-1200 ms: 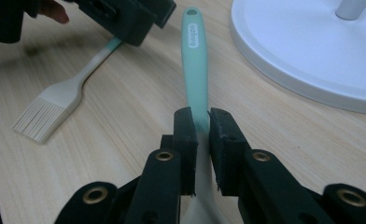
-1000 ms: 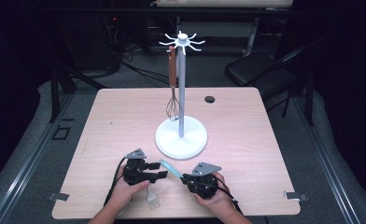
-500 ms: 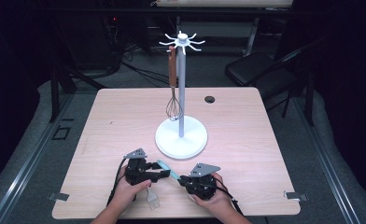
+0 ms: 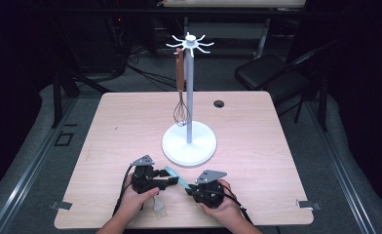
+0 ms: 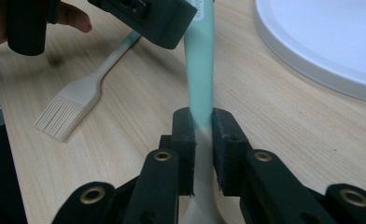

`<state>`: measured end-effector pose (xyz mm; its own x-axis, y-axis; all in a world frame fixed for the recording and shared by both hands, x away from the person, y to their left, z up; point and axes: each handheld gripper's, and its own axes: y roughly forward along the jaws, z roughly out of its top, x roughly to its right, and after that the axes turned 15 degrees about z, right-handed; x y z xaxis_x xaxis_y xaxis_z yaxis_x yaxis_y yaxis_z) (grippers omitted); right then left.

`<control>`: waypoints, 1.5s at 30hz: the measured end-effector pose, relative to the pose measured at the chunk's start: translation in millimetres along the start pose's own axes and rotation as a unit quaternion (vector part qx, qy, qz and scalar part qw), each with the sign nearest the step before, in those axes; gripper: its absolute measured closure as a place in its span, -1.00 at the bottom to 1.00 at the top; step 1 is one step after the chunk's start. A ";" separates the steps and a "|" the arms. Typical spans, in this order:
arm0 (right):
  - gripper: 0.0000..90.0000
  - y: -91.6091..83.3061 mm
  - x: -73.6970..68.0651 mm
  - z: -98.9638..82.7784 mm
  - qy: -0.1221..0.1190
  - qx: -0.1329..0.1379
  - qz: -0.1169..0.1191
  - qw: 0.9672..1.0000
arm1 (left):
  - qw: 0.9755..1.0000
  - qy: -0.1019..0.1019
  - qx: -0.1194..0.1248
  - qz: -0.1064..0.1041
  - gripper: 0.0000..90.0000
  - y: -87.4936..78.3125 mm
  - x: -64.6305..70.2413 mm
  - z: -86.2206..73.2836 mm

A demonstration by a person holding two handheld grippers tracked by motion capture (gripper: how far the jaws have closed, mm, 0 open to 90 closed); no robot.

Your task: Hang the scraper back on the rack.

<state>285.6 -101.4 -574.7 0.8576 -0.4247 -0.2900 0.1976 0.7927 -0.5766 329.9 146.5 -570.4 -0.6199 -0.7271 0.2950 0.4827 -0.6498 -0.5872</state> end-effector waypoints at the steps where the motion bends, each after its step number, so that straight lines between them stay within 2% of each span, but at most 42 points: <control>1: 0.79 0.2 -1.0 0.2 -0.001 0.003 -0.002 1.000 | 1.000 0.000 0.001 0.001 -0.02 -0.6 0.8 0.5; 5: 0.79 0.7 -4.5 1.7 -0.006 0.016 -0.007 1.000 | 1.000 -0.015 0.013 -0.003 -0.01 -0.3 5.5 1.8; 11: 0.79 2.1 -9.4 3.7 -0.005 0.036 -0.011 0.999 | 0.999 -0.041 0.016 -0.016 0.02 0.9 9.2 1.9; 15: 0.79 3.5 -11.6 5.4 -0.007 0.043 -0.012 0.999 | 1.000 -0.023 0.011 -0.006 0.14 2.2 14.8 2.0; 19: 0.79 3.1 -11.3 5.5 -0.004 0.048 -0.014 0.999 | 1.000 -0.018 0.008 -0.004 0.24 3.2 18.5 1.5; 28: 0.77 4.2 -9.9 4.7 0.000 0.047 -0.013 0.999 | 0.999 -0.030 0.009 -0.003 0.33 7.4 19.5 -1.6; 31: 0.60 2.5 -8.6 4.8 -0.001 0.042 -0.002 0.999 | 0.999 -0.034 0.009 0.002 0.34 9.2 19.9 -2.0; 35: 0.55 -12.2 -8.8 4.8 -0.011 0.029 0.005 1.000 | 0.999 -0.033 0.010 0.003 0.36 10.2 20.4 -1.1; 37: 0.54 -18.5 -8.6 4.7 -0.011 0.031 0.005 0.999 | 0.999 -0.032 0.011 0.003 0.37 10.0 21.2 -0.3; 41: 0.50 -38.7 -6.2 7.4 -0.010 0.049 -0.002 0.999 | 1.000 -0.021 0.016 0.004 0.41 8.0 25.3 4.1; 45: 0.49 -58.8 3.1 7.9 -0.006 0.065 -0.023 0.998 | 0.999 -0.014 0.028 -0.009 0.50 2.8 31.9 8.3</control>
<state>280.4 -145.9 -535.6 0.8516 -0.4578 -0.2553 0.2965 0.8223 -0.4856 316.6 119.6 -556.4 -0.6113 -0.7210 0.3262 0.5065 -0.6732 -0.5388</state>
